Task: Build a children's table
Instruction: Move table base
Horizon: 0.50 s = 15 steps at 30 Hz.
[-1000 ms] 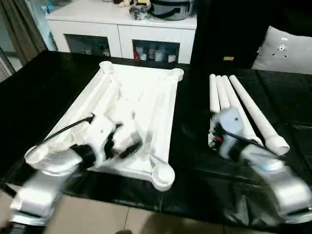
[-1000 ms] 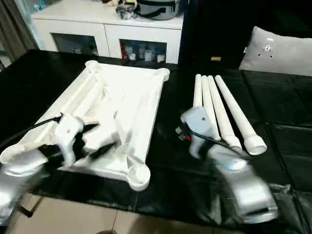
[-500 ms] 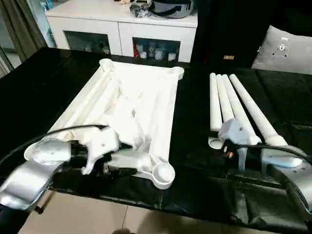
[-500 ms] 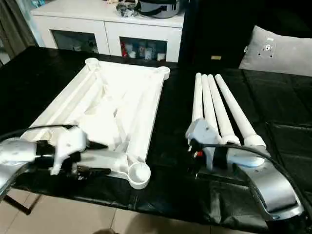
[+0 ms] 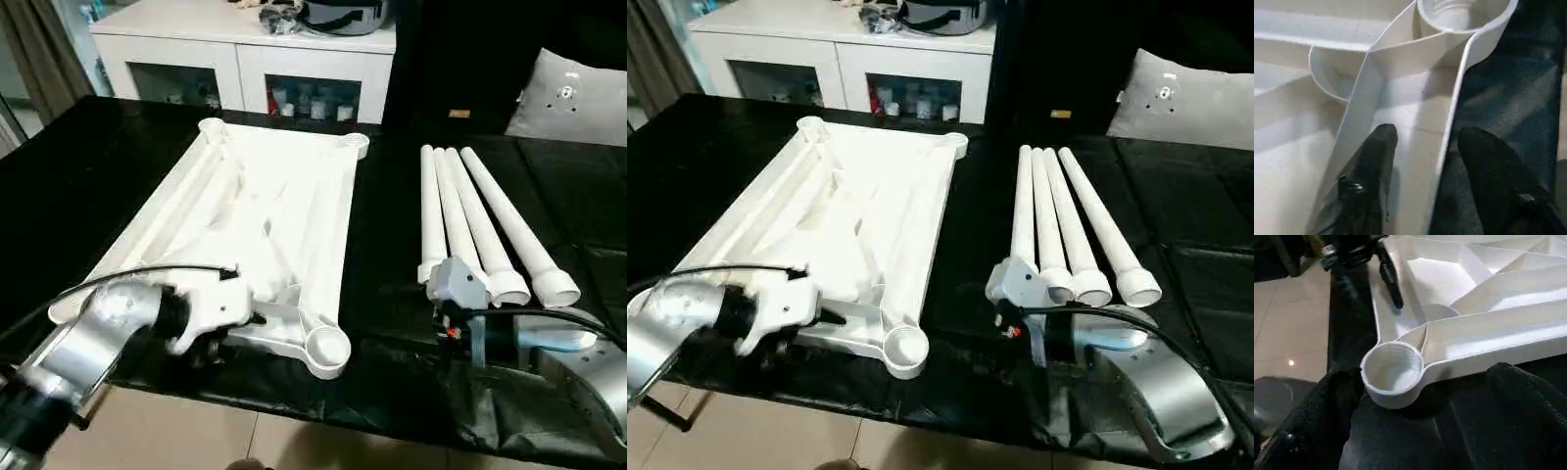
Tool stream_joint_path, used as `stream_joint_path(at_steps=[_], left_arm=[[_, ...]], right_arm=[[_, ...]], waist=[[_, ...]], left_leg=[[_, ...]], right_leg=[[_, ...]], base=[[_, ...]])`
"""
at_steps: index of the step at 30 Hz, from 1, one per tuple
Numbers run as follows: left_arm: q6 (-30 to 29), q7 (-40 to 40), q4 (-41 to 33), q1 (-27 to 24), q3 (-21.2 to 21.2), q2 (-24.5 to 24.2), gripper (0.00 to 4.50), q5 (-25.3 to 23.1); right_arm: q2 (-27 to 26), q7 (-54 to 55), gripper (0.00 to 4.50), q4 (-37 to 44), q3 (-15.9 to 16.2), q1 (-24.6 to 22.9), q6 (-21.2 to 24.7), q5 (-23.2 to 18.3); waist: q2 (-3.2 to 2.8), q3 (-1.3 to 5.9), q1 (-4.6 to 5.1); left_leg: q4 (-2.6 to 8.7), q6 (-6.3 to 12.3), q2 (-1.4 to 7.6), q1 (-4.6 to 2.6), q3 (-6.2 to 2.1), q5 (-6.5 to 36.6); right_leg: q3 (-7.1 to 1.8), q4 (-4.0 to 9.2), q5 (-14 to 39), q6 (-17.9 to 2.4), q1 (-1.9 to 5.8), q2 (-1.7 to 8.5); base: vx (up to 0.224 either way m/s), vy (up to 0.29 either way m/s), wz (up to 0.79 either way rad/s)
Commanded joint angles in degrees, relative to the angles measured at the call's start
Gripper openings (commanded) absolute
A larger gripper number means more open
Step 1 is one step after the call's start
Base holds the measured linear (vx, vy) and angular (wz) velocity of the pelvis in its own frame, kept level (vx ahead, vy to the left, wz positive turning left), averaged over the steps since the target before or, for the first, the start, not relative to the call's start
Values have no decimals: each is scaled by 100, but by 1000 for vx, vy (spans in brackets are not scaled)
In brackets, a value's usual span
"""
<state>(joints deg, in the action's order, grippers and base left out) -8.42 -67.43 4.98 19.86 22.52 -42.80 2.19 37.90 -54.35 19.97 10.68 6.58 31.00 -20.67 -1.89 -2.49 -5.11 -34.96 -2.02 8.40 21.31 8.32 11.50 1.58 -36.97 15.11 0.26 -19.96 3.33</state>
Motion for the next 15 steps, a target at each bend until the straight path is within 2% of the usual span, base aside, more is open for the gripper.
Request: stream_joint_path(at_steps=[1, 4, 9, 12, 14, 15], left_arm=[[104, 19, 207, 116, 41, 9, 214, -111], [116, 29, 336, 152, 30, 94, 193, -106], [164, 46, 526, 133, 20, 267, 144, -105], [149, 29, 562, 109, -37, 369, 125, 22], [135, 237, 687, 188, -177, 678, 93, 161], [129, 372, 751, 250, -257, 858, 93, 230]], right_arm=[[61, -60, 450, 58, 31, 33, -32, 19], [89, -82, 450, 60, 40, 28, -56, 44], [88, -126, 450, -67, 33, 77, -136, 82], [86, -65, 450, -68, 43, 71, -151, 107], [39, 48, 450, -31, 39, 40, -87, 137], [2, 84, 450, -19, 12, 35, -50, 110]], waist=[[-29, 261, 1], [-32, 261, -1], [-26, 240, -10], [-15, 244, -11], [-3, 249, -3], [19, 253, -5]], left_leg=[[501, 30, 442, -91, -145, 1208], [500, 44, 452, -88, -147, 1196], [521, -9, 464, -110, -145, 1444], [520, 8, 469, -99, -144, 1369], [509, 31, 462, -94, -132, 1275], [506, 52, 469, -91, -126, 1216]], right_leg=[[-275, 471, 152, -1392, 111, 512], [-272, 462, 74, -1444, 115, 526], [-285, 502, 564, -1430, 92, 537], [-288, 499, 463, -1430, 97, 541], [-281, 490, 355, -1451, 97, 536], [-283, 494, 301, -1465, 104, 545]], base=[[0, 0, 0], [0, 0, 0], [0, 0, 0], [0, 0, 0], [0, 0, 0], [0, 0, 0]])
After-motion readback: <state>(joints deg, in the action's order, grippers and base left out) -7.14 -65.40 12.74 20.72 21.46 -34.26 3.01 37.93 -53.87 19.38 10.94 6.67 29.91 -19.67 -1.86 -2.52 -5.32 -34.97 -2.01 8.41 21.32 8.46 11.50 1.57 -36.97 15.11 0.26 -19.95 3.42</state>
